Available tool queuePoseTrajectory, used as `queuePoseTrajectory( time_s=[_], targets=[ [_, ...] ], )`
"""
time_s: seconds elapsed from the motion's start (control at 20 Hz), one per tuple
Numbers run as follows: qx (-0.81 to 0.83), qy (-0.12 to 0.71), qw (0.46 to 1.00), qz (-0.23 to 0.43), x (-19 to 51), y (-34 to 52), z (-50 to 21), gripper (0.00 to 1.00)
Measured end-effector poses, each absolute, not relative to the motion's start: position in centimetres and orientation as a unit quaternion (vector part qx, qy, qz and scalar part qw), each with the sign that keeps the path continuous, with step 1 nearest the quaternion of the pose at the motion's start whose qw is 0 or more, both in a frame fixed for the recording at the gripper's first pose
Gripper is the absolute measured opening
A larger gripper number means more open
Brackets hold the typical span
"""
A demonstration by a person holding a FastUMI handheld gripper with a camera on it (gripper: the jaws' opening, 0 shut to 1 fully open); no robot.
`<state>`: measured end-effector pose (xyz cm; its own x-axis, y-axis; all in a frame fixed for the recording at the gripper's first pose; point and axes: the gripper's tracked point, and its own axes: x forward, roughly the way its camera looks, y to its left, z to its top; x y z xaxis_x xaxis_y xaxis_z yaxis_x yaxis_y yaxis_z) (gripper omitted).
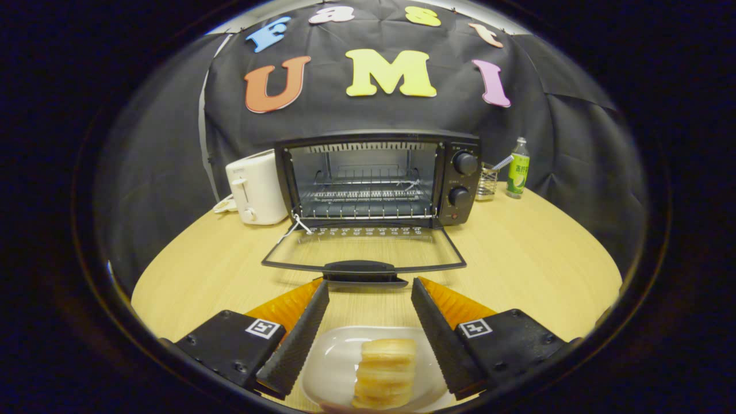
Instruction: Open the toaster oven, put the food inside, and close the toaster oven door.
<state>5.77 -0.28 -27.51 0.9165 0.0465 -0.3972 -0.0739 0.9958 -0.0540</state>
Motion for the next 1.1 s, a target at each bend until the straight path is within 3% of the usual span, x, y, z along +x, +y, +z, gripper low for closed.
queuePoseTrajectory(
  time_s=[0.15, 0.65, 0.95, 1.1],
  targets=[
    [-0.045, 0.194, 0.980, -0.012, 2.7, -2.5, -28.1, 0.97],
    [-0.024, 0.275, 0.961, -0.003, -2.5, -2.9, -33.6, 0.95],
    [-0.019, 0.295, 0.955, 0.000, -2.6, -3.0, -34.4, 0.84],
    [-0.015, 0.295, 0.955, 0.003, -2.5, -2.7, -34.6, 0.70]
  ],
)
